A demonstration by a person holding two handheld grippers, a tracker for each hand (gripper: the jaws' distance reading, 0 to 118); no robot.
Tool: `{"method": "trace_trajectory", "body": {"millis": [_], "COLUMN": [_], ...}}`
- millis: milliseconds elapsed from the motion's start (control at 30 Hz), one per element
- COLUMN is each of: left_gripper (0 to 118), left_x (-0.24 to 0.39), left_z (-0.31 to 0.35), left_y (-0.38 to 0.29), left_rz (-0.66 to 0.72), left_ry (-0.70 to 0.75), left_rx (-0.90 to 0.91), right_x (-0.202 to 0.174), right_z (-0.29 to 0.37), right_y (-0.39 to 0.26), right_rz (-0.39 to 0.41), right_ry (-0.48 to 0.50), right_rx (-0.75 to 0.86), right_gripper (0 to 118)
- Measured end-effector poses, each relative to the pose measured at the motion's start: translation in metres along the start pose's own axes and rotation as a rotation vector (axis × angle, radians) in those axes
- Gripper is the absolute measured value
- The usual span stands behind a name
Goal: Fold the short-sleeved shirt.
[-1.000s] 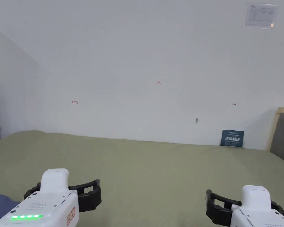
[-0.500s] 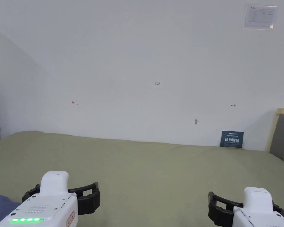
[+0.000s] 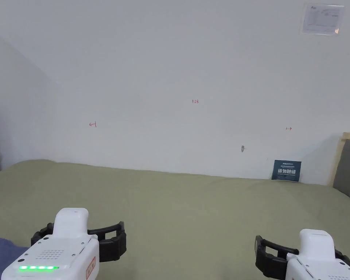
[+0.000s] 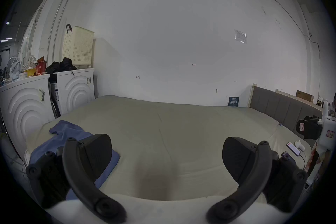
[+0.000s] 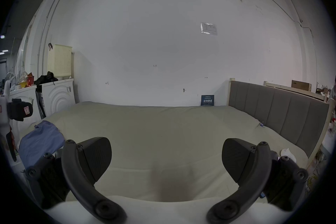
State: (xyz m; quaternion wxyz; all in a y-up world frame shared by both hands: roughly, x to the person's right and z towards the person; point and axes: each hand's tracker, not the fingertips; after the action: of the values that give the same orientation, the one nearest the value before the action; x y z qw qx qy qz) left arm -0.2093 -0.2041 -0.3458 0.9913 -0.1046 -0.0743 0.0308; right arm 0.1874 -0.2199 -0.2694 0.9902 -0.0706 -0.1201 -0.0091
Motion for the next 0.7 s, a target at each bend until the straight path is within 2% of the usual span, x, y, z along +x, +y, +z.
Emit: {"method": "trace_trajectory", "body": {"millis": [233,400,700], "left_gripper": [118,118,118], "left_x": [0.001,0.001,-0.001], "left_z": [-0.003,-0.005,-0.006], "left_y": [-0.003,-0.006,-0.009], "left_rz": [-0.007,-0.011,0.015], "left_ry": [-0.010,-0.004,0.001], "left_rx": [-0.008,-0.014,-0.029], "right_x": [0.000,0.004,0.002], "right_z": [0.001,0.000,-0.004], "right_y": [-0.004,-0.002,-0.003], "right_rz": [0.036,0.009,0.022], "right_ry": [-0.019,-0.026,-0.044], "right_rx": [-0.007,-0.003,0.002], "right_gripper": [118,118,118]}}
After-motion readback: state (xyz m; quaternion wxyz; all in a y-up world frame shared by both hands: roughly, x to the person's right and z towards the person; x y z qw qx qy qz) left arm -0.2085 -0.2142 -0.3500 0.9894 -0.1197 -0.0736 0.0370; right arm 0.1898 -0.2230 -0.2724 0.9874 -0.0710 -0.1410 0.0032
